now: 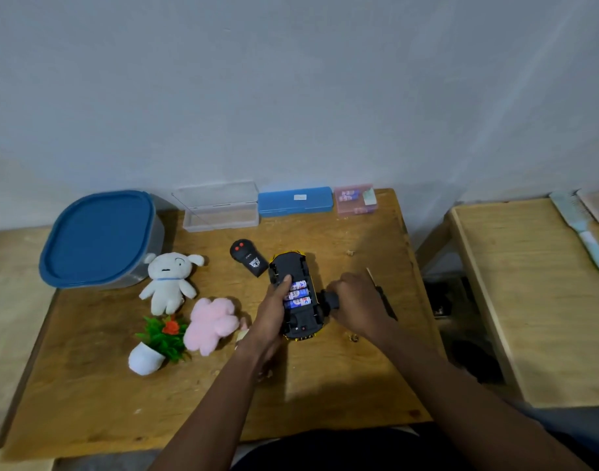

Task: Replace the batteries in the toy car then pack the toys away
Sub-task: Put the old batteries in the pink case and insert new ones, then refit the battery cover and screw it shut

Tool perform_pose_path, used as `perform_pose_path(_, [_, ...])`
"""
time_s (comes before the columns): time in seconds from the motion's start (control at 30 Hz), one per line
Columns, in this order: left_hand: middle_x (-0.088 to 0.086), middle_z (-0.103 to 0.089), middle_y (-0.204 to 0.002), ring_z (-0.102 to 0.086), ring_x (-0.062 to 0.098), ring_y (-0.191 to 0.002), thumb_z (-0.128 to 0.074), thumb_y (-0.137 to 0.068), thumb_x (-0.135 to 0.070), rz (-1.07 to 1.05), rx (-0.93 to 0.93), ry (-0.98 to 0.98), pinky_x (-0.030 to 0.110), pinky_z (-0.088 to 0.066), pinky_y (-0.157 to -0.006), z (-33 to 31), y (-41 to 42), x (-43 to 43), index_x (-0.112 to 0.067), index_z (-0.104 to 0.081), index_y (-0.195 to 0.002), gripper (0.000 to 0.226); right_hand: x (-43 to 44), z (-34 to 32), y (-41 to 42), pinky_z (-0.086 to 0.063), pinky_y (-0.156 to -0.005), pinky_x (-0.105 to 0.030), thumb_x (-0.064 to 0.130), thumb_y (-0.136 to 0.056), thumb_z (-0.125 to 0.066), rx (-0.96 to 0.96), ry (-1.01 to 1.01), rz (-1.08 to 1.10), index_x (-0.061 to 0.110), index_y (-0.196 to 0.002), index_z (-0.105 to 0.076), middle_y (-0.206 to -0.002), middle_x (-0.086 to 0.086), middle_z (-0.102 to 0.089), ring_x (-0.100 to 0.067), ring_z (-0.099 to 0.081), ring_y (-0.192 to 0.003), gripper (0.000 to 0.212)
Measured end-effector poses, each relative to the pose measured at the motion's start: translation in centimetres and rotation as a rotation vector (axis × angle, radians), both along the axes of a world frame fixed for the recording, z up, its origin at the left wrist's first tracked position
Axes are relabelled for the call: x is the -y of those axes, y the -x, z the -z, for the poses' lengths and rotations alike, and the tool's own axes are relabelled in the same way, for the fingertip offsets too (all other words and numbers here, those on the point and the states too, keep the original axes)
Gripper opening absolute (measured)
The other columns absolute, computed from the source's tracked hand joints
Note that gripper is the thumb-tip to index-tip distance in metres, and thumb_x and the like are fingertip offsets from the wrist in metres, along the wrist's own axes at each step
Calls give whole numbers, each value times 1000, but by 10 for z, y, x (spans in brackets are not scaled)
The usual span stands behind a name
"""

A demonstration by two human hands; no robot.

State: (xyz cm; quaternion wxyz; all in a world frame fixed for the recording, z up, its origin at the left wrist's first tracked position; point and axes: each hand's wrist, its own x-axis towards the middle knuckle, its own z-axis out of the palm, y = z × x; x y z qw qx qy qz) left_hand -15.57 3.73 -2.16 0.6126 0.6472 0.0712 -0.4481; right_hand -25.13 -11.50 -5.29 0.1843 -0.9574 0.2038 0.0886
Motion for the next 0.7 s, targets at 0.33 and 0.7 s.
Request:
perform_pose_path(0.33, [19,-72,-120,-68,40,-111,-54,-98,-49,-1,-52,13,52,-57,-93,-2,-4,-6,-12,-58,-135,52,12,-35,1,-41,-63,-19,3,-85,-68,393,-494,367,22,-89,-68,-81,9,-61,-5,-56,-77,19])
perform_pose_path(0.7, [12,-76,-98,-72,26,-84,-37,-103,-51,132,-54,161,40,-57,-82,-22,1,0,-16,-68,-118,49,9,-104,-6,-46,-64,-10,14,-89,-68,440,-590,178,22,-99,-71,-76,11,-70,6,-62,-74,13])
